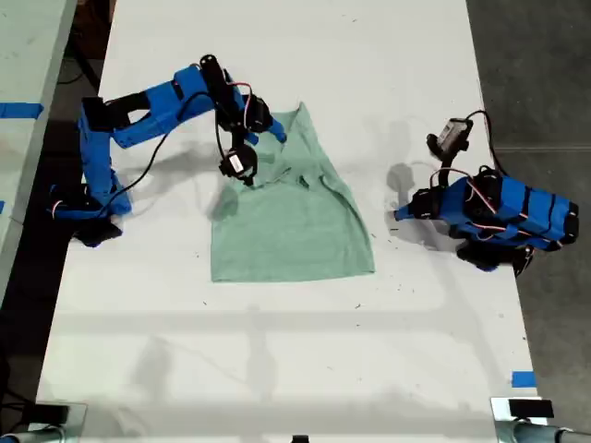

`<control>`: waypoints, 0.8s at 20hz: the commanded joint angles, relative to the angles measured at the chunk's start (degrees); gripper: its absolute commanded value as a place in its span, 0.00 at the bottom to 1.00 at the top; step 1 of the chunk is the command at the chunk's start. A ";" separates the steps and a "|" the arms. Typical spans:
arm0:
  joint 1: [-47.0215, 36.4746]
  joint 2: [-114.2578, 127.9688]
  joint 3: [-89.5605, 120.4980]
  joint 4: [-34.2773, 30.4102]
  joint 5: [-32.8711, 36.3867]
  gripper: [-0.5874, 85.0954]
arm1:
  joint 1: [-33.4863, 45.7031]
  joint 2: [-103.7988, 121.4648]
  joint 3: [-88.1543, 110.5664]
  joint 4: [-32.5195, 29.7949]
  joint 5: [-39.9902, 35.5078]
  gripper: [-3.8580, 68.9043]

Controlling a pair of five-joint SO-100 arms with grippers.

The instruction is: Fold t shirt

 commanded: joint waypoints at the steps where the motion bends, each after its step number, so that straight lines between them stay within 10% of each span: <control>1: -6.15 22.41 6.15 2.64 -3.87 0.13 | -0.18 0.44 1.49 -1.14 0.09 0.07; 4: -2.72 52.29 32.52 -2.29 -10.81 0.05 | -0.18 0.44 1.49 -1.14 0.09 0.07; 7: 6.86 100.11 86.04 -29.44 -20.39 0.00 | -0.18 0.44 1.49 -1.14 0.09 0.07; 11: 11.87 121.73 127.79 -46.49 -27.86 0.00 | 0.18 0.44 1.49 -1.14 -0.09 0.07; 16: 3.69 126.83 127.79 -33.13 -21.97 0.00 | -0.18 0.44 1.58 -1.14 0.26 0.07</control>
